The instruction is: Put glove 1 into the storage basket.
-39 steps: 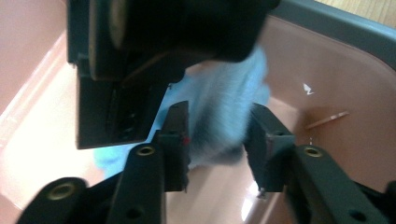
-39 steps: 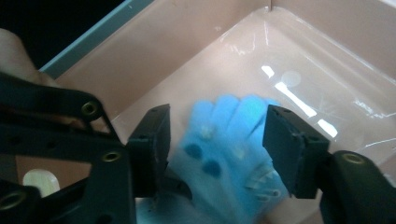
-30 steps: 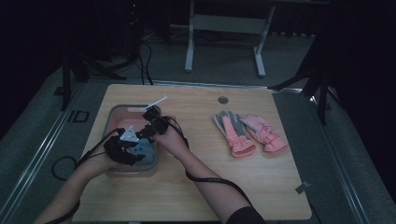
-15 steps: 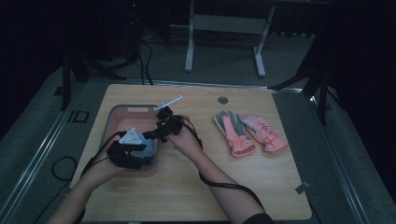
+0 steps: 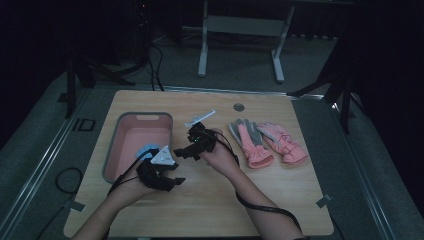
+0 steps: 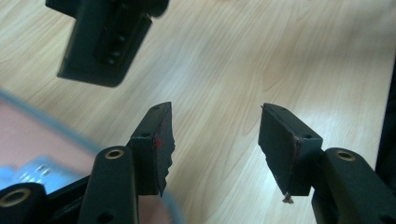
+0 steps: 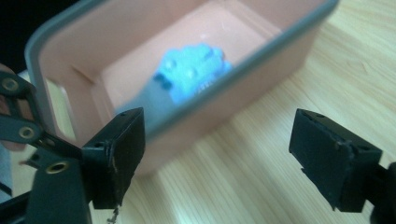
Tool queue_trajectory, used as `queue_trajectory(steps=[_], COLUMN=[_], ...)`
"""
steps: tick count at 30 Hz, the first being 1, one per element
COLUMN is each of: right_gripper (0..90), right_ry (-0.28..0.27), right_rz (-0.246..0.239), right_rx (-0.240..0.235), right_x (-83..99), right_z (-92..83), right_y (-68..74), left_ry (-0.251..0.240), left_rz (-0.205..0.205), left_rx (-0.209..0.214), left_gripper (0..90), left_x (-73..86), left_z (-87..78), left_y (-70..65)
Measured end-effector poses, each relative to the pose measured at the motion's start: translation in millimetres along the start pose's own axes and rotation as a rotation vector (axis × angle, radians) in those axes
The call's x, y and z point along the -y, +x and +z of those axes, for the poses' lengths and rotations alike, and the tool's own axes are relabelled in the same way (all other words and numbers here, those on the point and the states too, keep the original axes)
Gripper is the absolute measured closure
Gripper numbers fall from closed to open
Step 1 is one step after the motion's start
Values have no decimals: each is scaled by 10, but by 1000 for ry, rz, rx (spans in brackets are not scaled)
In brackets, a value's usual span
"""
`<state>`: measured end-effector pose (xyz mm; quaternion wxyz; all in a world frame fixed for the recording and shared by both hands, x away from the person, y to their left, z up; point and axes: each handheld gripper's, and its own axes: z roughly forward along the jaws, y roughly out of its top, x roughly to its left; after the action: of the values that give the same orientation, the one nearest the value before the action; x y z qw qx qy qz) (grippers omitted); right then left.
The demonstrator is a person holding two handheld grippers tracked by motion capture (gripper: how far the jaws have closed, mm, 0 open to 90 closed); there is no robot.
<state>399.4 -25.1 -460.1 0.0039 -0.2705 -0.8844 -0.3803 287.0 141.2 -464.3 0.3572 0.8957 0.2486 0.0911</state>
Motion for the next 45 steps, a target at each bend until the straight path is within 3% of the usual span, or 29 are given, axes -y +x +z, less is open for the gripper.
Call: queue_trajectory(steps=[10, 15, 20, 23, 25, 32, 38, 42, 44, 45], right_gripper=[151, 141, 135, 129, 129, 125, 126, 178, 274, 389], right_ry=[12, 17, -1, -7, -13, -38, -59, -59, -76, -84], right_rz=[-2, -5, -5, -2, 5, 30, 54, 39, 31, 40], right_rx=[28, 29, 20, 17, 20, 39, 82, 128, 165, 176], right_x=[312, 438, 565, 641, 693, 845, 937, 1021, 1056, 1071], right_z=[-126, -184, -279, -343, -388, -554, -686, -764, -829, -867], right_y=[-114, -140, -188, -218, -241, -342, -409, -473, -516, -547], left_ry=[-7, -3, -17, -8, -22, -64, -59, -55, -58, -62], left_rz=[35, 28, 23, 26, 26, 13, 8, 1, -1, -14], left_rx=[53, 66, 89, 116, 111, 96, 88, 80, 88, 97], left_gripper=[441, 324, 136, 69, 38, 28, 28, 28, 28, 28], left_x=[-75, -64, -51, -39, -24, 32, 88, 138, 154, 165], left_z=[267, 435, 590, 693, 755, 890, 962, 1029, 1039, 1048], left_y=[-222, -308, -391, -442, -475, -531, -538, -565, -572, -580])
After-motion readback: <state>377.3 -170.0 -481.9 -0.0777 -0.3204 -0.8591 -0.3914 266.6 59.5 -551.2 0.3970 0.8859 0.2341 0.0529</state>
